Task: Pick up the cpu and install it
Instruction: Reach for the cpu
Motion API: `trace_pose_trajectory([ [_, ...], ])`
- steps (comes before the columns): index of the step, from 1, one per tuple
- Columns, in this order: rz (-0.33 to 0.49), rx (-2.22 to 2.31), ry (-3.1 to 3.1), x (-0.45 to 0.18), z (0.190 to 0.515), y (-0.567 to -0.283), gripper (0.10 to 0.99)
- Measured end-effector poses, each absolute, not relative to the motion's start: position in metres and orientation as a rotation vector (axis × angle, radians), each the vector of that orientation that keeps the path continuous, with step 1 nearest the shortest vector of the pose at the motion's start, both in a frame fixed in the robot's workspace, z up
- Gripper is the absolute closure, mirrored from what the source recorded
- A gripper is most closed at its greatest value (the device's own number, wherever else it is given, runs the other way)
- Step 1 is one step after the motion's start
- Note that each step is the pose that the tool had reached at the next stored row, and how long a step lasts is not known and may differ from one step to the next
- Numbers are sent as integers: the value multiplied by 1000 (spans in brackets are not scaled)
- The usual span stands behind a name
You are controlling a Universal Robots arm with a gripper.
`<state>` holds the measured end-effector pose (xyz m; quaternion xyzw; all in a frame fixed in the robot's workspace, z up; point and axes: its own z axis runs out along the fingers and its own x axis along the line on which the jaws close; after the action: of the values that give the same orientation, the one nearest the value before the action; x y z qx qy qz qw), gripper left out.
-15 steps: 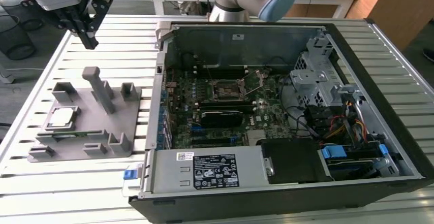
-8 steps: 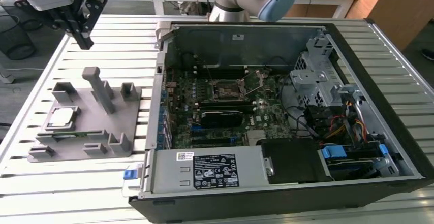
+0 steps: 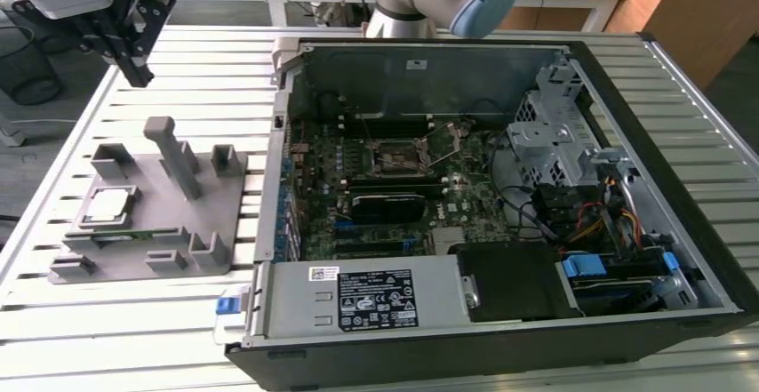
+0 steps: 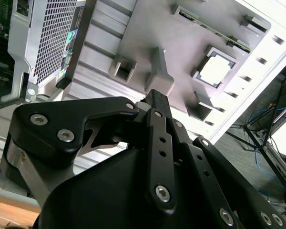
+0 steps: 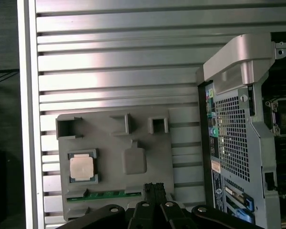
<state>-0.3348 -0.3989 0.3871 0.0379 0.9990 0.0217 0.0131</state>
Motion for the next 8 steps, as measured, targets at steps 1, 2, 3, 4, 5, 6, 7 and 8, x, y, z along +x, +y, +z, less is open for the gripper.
trace_pose_trajectory([
  [1,68,118,3112,-336,387,-399,980],
  [2,68,118,3113,-337,387,-399,980],
  [3,68,118,3113,-339,387,-399,980],
  [4,68,118,3113,-340,387,-399,980],
  [5,68,118,3113,-341,387,-399,980],
  [6,68,118,3113,-343,387,-399,980],
  [7,68,118,3113,-344,387,-399,980],
  [8,68,118,3113,-345,387,-399,980],
])
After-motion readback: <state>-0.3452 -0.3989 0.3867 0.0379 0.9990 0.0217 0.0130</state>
